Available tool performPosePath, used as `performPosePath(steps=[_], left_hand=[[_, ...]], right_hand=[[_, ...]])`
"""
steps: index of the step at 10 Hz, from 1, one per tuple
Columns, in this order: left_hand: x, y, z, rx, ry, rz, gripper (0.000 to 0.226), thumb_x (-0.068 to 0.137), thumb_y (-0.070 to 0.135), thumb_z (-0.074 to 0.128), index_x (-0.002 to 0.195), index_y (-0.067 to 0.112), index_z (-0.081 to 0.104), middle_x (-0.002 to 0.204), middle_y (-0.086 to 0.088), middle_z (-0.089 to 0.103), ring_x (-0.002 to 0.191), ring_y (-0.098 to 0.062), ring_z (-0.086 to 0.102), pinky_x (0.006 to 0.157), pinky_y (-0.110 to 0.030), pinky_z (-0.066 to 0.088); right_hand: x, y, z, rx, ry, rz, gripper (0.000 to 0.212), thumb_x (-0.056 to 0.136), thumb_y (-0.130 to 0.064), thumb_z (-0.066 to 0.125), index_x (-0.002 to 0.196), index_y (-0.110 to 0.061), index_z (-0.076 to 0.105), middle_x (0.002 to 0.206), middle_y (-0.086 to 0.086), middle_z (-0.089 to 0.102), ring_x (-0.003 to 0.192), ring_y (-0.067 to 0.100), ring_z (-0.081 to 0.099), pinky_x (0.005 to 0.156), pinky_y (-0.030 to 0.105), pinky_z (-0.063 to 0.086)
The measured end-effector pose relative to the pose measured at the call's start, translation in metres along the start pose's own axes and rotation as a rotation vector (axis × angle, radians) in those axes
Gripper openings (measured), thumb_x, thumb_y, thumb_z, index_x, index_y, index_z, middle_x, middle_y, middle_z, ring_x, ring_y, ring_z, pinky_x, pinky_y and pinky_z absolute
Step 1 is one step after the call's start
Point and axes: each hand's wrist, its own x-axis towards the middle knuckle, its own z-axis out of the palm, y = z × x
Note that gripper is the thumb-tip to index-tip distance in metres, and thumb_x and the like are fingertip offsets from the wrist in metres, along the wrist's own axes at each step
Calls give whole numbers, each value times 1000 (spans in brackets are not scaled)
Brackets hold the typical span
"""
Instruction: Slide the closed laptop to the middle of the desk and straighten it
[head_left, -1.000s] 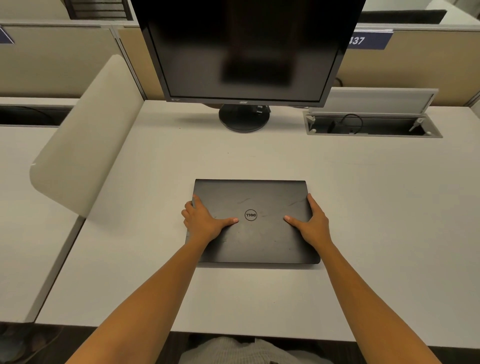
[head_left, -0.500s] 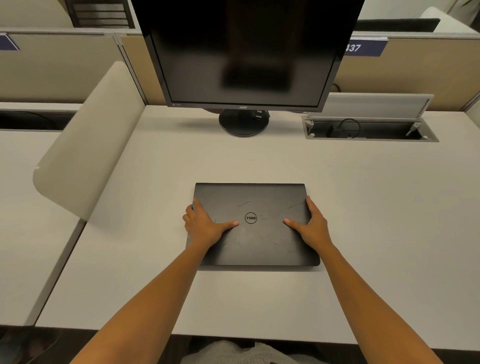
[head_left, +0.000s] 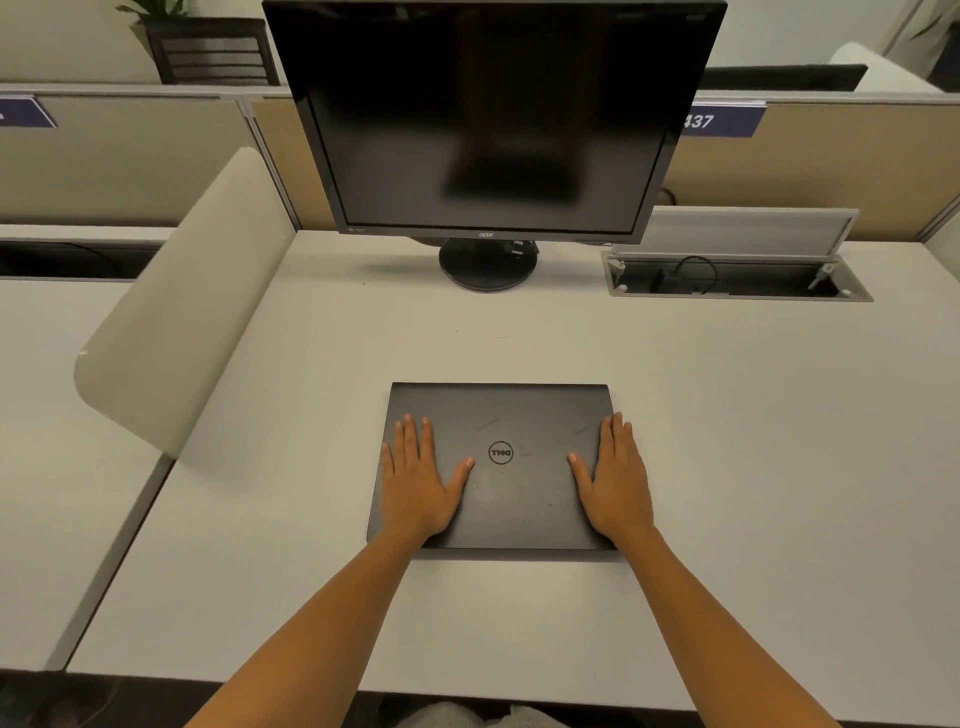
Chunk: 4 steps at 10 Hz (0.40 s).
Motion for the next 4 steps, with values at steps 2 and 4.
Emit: performPosePath(steps=[2,4], left_hand=[[-1,1,5,17,1,32,86,98,67,25,161,16,-5,170,-7,-8,156,-24,-13,126,-41,-8],[15,21,-8,-97,113,118,82,99,61,33,162,19,1,170,-3,-4,156,-23,-10,126,-40,-4]], right_hand=[[0,-7,-2,-82,23,-20,76,103,-44,41,161,-8,9,170,8,0,158,27,3,128,38,2],[19,-31,-9,-22,77,-81,80,102,-44,43,161,-10,2,170,6,-4,158,24,-2,128,37,0]])
